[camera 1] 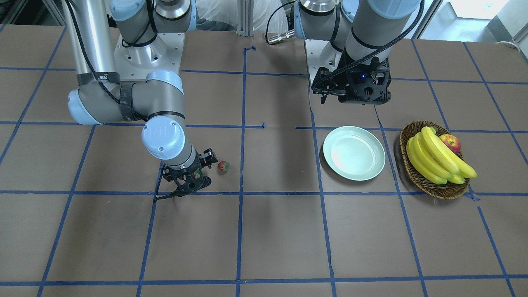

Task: Collect all strawberries into plate
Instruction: 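Lower the right gripper onto a strawberry and close on it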

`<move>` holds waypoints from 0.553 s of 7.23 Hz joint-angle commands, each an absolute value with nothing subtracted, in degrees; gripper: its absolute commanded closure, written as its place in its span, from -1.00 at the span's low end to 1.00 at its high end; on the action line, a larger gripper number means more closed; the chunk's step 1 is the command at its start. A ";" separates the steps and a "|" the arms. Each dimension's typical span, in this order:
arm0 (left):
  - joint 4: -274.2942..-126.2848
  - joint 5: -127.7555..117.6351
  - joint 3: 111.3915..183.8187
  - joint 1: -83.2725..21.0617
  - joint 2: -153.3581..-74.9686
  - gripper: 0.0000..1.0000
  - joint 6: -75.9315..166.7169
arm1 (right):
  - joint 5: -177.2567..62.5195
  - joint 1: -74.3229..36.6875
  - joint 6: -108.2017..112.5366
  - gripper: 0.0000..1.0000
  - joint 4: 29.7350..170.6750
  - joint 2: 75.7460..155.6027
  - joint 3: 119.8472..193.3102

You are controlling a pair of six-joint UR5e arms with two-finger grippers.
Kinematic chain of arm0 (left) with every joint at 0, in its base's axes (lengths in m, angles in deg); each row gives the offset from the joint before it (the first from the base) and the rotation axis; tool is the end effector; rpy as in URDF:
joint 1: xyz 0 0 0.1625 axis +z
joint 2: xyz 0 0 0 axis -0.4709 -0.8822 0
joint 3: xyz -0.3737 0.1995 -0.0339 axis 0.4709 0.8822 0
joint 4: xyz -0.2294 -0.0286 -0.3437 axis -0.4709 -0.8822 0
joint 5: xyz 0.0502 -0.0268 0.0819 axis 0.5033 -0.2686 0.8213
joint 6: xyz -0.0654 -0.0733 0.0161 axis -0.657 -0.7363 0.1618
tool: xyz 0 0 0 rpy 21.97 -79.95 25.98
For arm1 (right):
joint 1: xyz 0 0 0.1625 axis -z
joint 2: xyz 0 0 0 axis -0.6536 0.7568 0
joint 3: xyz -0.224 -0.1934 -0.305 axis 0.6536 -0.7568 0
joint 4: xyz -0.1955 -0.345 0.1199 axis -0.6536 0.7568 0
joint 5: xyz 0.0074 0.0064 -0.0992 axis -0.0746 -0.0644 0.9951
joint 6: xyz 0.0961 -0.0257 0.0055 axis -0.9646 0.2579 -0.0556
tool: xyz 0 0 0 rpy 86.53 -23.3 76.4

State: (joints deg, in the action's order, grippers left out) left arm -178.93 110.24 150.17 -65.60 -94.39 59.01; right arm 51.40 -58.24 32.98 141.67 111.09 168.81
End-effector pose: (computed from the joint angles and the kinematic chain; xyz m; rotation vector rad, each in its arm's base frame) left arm -0.1570 -0.4654 0.4519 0.0761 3.0614 0.2171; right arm 0.2265 -0.5273 0.1792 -0.6050 2.9822 0.3065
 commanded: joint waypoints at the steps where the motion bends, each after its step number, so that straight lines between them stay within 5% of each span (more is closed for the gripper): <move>1: -179.02 110.25 150.24 -65.60 -94.39 -1.00 58.98 | 51.61 -58.24 33.08 -0.69 141.67 110.99 169.40; 4: -178.93 110.25 150.59 -65.60 -94.39 -1.00 59.07 | 51.70 -58.24 33.17 -0.61 142.02 110.47 169.32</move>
State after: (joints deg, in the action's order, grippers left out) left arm -178.94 110.25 150.51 -65.60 -94.39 59.06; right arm 51.66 -58.24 33.10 141.76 110.55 169.36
